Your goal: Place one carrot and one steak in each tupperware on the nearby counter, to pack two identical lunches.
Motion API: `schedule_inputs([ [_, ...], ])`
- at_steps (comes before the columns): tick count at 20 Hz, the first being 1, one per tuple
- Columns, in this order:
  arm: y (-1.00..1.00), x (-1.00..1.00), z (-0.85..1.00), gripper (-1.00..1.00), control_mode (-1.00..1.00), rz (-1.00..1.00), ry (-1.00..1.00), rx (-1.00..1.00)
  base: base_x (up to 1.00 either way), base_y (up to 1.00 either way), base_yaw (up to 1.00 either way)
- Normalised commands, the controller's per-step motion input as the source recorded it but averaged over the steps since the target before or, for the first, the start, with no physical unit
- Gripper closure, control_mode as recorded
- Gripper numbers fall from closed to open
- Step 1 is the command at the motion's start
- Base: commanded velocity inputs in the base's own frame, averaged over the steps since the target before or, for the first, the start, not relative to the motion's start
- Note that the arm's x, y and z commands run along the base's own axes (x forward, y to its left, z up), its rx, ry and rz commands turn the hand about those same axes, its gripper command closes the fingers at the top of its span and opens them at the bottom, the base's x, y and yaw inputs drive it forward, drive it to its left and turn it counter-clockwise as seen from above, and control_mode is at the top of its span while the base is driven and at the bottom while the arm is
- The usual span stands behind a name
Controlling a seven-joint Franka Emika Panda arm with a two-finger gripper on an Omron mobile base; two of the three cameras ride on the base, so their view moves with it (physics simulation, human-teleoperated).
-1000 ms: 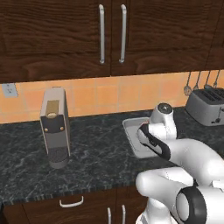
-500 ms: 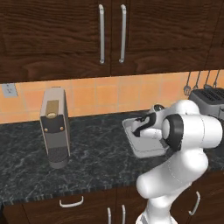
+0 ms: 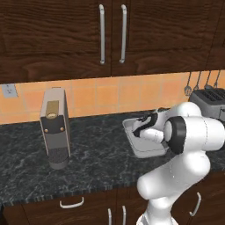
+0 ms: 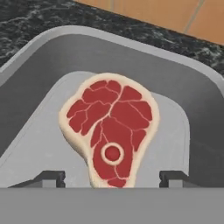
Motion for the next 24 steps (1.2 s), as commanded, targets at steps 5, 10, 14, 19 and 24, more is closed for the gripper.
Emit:
schedule_inputs([
  [5, 0.0, -0.63, 0.98, -1.0, -1.0, -0.06, -0.02, 0.0, 0.0, 0.0, 0.0],
  [10, 0.0, -0.97, 1.0, -1.0, -1.0, -0.11, -0.04, 0.0, 0.0, 0.0, 0.0],
  [14, 0.12, -0.77, 0.86, -1.0, -1.0, -0.12, -0.17, 0.0, 0.0, 0.0, 0.0],
  [19, 0.28, -1.0, 0.17, -1.0, -1.0, -0.17, -0.16, 0.19, 0.0, 0.0, 0.0],
  [24, 0.35, -0.98, 0.65, -1.0, -1.0, -0.05, 0.0, 0.1, 0.0, 0.0, 0.0],
])
